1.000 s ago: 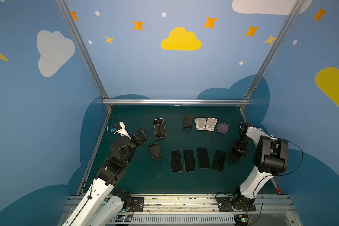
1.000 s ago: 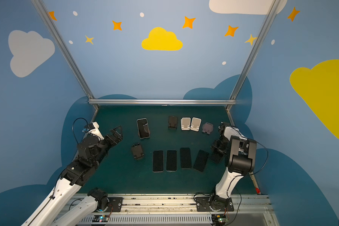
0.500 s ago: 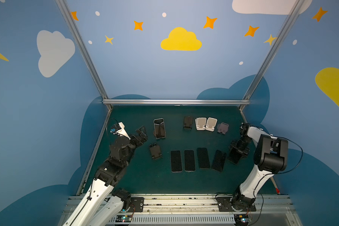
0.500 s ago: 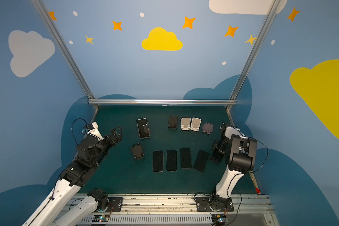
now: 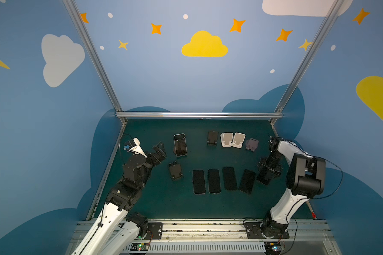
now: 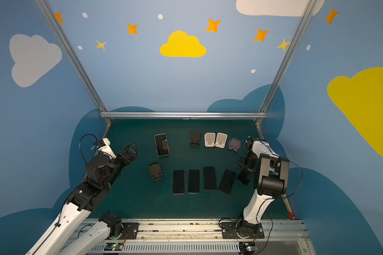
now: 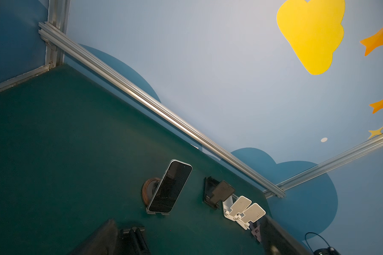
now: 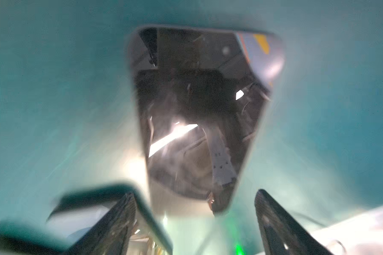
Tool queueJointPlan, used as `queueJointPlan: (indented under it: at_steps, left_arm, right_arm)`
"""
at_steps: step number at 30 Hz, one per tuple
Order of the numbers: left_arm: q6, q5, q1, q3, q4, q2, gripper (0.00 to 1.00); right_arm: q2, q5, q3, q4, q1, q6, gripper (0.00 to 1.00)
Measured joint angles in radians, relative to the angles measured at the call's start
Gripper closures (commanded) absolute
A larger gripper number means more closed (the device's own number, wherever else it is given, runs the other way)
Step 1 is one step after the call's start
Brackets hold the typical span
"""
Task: Remove the phone from the phone stand
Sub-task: Place the phone to the middle-right of the table, then pick up the phone stand from the center of the table.
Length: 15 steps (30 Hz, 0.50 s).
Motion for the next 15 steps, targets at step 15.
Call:
queueJointPlan:
  at_steps: [15]
  left_arm:
    - [-0.145, -0.037, 0.054, -0.136, -0.097, -0.116, 0.00]
  right_arm:
    - [-0.263, 0.127, 0.177, 0.005, 0.782, 0.166, 0.14]
